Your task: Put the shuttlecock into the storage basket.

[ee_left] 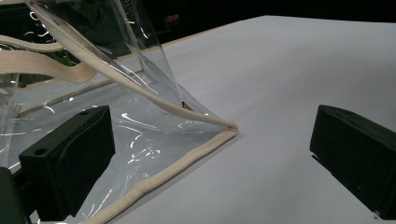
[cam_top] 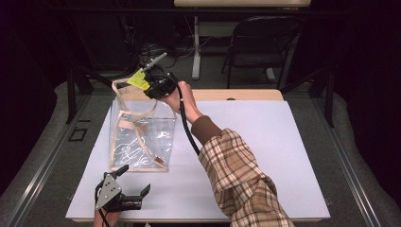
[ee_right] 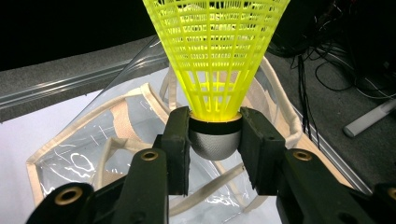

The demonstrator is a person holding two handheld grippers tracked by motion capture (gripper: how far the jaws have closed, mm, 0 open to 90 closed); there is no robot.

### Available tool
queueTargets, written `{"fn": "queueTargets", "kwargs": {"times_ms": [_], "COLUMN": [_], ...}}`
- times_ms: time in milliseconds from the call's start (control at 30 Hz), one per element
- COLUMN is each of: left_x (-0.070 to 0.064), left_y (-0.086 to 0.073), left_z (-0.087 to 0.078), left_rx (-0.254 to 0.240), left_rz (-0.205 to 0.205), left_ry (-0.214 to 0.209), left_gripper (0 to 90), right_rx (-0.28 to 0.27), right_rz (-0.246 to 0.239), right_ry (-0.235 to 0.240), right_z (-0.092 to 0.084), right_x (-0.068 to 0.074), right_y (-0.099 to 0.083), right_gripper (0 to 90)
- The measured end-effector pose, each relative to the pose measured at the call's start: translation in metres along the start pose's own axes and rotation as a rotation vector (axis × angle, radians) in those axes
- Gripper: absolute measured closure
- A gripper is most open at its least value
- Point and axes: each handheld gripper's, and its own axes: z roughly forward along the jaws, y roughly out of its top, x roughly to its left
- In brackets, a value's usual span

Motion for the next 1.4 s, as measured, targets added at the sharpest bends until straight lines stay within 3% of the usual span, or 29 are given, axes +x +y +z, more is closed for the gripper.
{"fn": "queueTargets", "kwargs": {"times_ms": [700, 900, 933, 1000, 1167, 1400], "left_x": [0.000, 0.000, 0.000, 0.000, 0.000, 0.000], "left_y": [0.000, 0.000, 0.000, 0.000, 0.000, 0.000], "left_z": [-0.001, -0.001, -0.001, -0.001, -0.001, 0.000], "left_rx": [-0.002, -0.004, -0.004, -0.004, -0.002, 0.000], "left_rz": [0.001, 0.000, 0.000, 0.000, 0.001, -0.001], "left_ry": [-0.001, 0.000, 0.000, 0.000, 0.000, -0.001], "left_gripper": [0.0, 0.0, 0.0, 0.0, 0.0, 0.0], "right_rx": [0.045, 0.049, 0.049, 0.032, 0.006, 0.000], "right_rz": [0.000, 0.020, 0.020, 0.041, 0.073, 0.075], "right_ry": [-0.040, -0.068, -0.068, -0.067, -0.029, 0.009], "right_z": [0.011, 0.012, 0.012, 0.006, -0.007, -0.025], "right_x": [0.003, 0.004, 0.004, 0.002, -0.004, -0.011], "right_y": [0.005, 0.005, 0.005, 0.004, 0.000, -0.012], "right_gripper": [63.7, 43.9, 43.9, 33.7, 17.6, 7.0]}}
